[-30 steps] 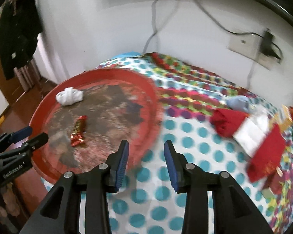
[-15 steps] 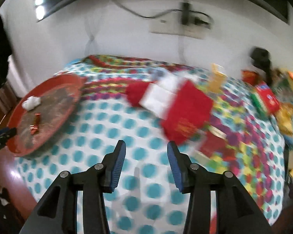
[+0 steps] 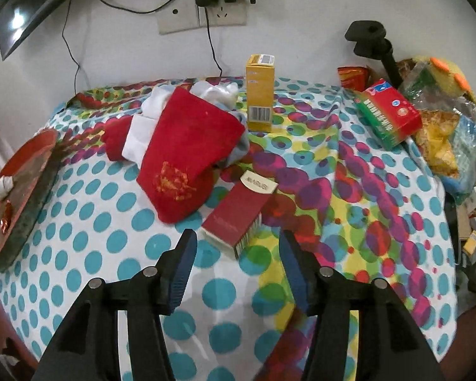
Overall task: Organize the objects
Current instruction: 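Grasp the red MARUBI box with the right tool, then grasp the red sock with the left tool while the right tool holds the MARUBI box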
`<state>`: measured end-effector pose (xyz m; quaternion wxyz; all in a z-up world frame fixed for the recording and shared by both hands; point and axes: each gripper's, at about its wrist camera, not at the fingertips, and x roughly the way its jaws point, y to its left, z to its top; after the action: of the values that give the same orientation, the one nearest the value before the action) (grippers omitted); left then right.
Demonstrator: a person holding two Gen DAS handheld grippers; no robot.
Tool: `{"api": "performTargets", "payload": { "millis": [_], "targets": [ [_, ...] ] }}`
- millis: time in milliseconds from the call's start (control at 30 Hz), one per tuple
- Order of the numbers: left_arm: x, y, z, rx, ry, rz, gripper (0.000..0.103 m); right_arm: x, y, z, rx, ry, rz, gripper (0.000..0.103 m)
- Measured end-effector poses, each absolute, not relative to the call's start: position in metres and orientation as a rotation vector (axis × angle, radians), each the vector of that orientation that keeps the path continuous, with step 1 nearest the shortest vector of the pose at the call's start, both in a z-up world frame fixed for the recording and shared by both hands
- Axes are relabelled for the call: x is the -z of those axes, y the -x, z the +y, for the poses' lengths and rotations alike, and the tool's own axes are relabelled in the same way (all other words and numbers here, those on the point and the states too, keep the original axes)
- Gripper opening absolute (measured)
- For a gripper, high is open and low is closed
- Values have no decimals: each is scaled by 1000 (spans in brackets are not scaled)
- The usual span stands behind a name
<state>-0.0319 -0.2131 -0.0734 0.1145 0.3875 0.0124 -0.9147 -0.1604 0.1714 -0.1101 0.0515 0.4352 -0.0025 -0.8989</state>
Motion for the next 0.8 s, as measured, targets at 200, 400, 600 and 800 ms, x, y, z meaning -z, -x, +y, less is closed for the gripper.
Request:
{"api": "performTargets", "payload": {
  "millis": [200, 400, 600, 800],
  "targets": [
    [65, 35, -182, 2715, -1121, -70, 60, 124, 180, 168, 2718, -1342, -20, 53],
    [61, 54, -125, 2843, -1175, -155, 60, 128, 188, 181, 2731, -1321, 29, 33],
    [73, 97, -55, 2988, -1310, -97, 60, 128, 193, 206, 2758, -1308, 74, 28],
    [86, 144, 11, 3073, -1419, -70, 60, 129, 199, 225, 2738, -1308, -45, 28]
  ]
}}
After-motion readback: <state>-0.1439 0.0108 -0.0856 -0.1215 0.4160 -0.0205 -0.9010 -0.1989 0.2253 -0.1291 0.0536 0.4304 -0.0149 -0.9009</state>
